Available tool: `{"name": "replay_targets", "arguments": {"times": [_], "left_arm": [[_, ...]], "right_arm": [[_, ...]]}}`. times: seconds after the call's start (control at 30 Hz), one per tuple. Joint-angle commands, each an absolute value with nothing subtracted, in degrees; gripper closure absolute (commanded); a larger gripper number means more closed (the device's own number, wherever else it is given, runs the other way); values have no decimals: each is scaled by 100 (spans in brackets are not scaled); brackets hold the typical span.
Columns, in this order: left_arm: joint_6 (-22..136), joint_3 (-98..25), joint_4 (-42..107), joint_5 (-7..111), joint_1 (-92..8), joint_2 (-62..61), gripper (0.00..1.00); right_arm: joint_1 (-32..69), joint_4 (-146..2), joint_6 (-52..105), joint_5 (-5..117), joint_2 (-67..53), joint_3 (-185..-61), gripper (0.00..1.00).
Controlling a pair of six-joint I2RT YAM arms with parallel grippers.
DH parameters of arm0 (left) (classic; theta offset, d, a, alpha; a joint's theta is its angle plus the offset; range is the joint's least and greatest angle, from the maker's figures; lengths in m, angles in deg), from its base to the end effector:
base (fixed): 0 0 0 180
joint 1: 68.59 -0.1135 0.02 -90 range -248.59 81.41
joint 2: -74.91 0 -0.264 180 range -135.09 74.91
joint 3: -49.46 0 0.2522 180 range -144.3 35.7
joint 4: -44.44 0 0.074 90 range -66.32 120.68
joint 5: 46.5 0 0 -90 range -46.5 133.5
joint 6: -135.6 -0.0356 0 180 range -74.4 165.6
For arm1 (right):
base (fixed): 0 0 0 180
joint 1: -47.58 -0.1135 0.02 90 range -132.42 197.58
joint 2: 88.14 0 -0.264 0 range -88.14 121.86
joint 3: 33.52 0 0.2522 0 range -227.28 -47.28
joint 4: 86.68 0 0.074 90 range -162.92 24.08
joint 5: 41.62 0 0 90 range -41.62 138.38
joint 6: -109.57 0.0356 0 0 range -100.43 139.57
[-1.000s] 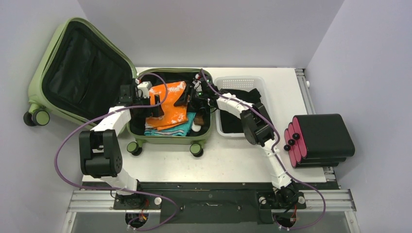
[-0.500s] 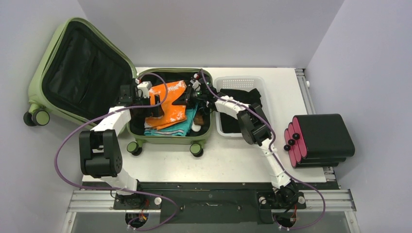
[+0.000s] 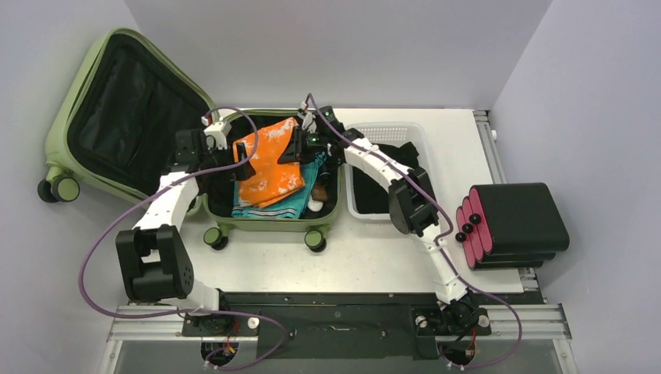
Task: Open, take out, and arrange the luggage
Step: Pick up the clothes from the luggage.
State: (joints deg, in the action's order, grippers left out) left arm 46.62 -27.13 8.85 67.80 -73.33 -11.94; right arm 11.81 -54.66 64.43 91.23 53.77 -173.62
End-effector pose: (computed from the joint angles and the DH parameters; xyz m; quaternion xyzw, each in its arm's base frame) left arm 0.3279 0.0125 0.2558 0.0335 0.9088 -0.1830 0.3735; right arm 0.4427 0.3487 0.2127 -0.1063 0.8323 0.5293 0.1257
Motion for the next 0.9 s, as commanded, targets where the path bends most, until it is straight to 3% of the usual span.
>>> {"name": "replay_targets", "arguments": {"times": [0.0, 0.23, 0.53, 0.73, 0.87], "left_arm": [[4591, -3183, 783, 6958, -7493, -738, 4], [4600, -3044, 1035, 7049, -7538, -664, 4], [5869, -2658, 2668, 8097, -7362, -1737, 4], [7574, -2401, 5597, 9354, -7143, -2569, 4], [9603, -2552, 8120, 9794, -6968, -3653, 4]], "right_arm": [[1345, -5214, 5621, 8825, 4390, -17807, 100], [1463, -4917, 5340, 8631, 3909, -17899, 100], [1817, -4667, 5015, 8566, 3309, -17829, 100], [2029, -4273, 4566, 8465, 3008, -17565, 100], [2226, -4121, 4399, 8159, 2824, -17253, 100]]}}
